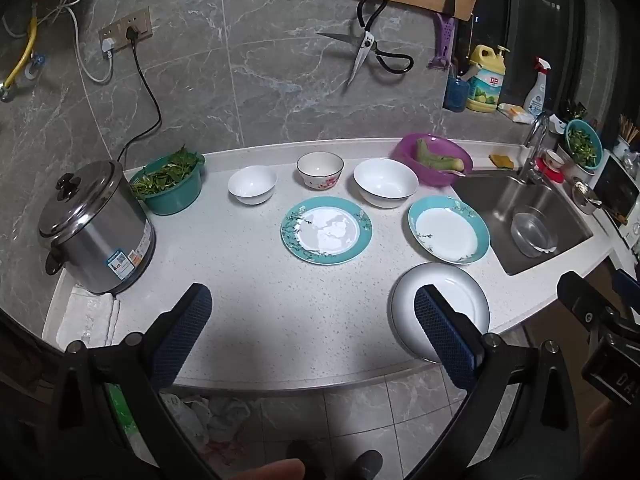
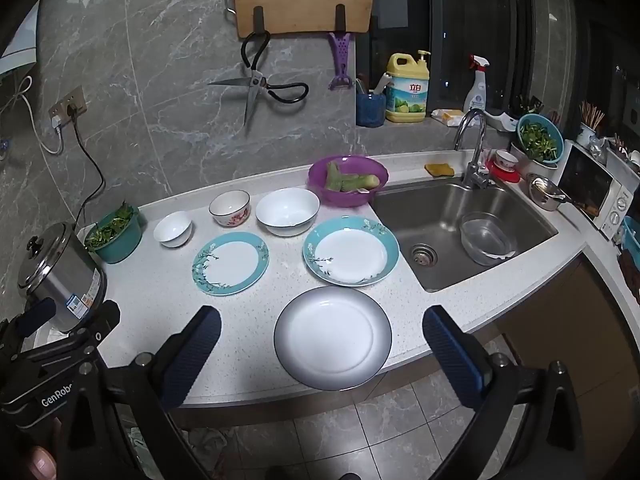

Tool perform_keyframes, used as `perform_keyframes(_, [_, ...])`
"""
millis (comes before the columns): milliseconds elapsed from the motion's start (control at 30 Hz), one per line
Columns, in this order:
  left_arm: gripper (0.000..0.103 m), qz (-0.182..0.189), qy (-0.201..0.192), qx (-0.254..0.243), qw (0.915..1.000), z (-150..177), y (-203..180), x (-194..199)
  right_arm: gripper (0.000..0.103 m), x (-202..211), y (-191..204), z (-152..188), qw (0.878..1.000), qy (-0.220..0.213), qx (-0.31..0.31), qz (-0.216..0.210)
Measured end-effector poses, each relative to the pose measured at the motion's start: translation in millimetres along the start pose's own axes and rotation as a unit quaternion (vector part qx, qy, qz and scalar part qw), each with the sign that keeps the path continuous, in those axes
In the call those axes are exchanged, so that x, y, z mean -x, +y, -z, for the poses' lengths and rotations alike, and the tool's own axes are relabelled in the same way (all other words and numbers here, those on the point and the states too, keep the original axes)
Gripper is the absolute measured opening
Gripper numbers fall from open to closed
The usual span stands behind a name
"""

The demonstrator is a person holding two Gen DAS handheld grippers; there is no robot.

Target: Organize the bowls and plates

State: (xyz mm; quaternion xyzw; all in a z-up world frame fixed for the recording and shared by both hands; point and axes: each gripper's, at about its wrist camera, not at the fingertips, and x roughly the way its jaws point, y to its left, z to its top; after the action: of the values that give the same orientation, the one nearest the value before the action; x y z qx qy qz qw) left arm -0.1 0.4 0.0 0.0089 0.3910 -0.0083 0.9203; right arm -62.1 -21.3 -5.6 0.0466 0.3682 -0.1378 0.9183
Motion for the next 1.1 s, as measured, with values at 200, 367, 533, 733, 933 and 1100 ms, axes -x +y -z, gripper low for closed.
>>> perform_keyframes(200, [0.103,-0.002,0.000,-0.001,1.0000,0.0,0.6,-0.5,0.103,0.1,0.6,0.3,1.000,-0.002,0.002,0.002])
perform_keyframes(367, [0.103,-0.002,0.002,0.000,1.0000,-2.8,5.3,0.1,0.103,-0.3,0.8,0.4,1.000,-0.001,0.001,0.002])
perform_keyframes(533, [0.103,-0.003,0.002,-0.002,1.0000,1.1,3.9,-0.4,0.103,-0.4,1.1,0.5,1.000,0.000,0.002,0.002])
perform_keyframes(733, [0.103,-0.002,0.002,-0.002,1.0000,2.0,6.9,-2.4,0.103,-0.8,1.7,0.5,1.000,0.001,0.003,0.002])
perform_keyframes(933, [0.103,-0.003,0.003,-0.003,1.0000,3.5,2.3,-5.4,0.103,-1.0,2.1,0.7,1.000,0.001,0.003,0.002])
perform_keyframes(1100, [0.103,-0.003,0.002,-0.003,1.0000,4.2,2.1,-5.5,0.103,-1.0,1.8,1.1,1.000,0.001,0.003,0.002])
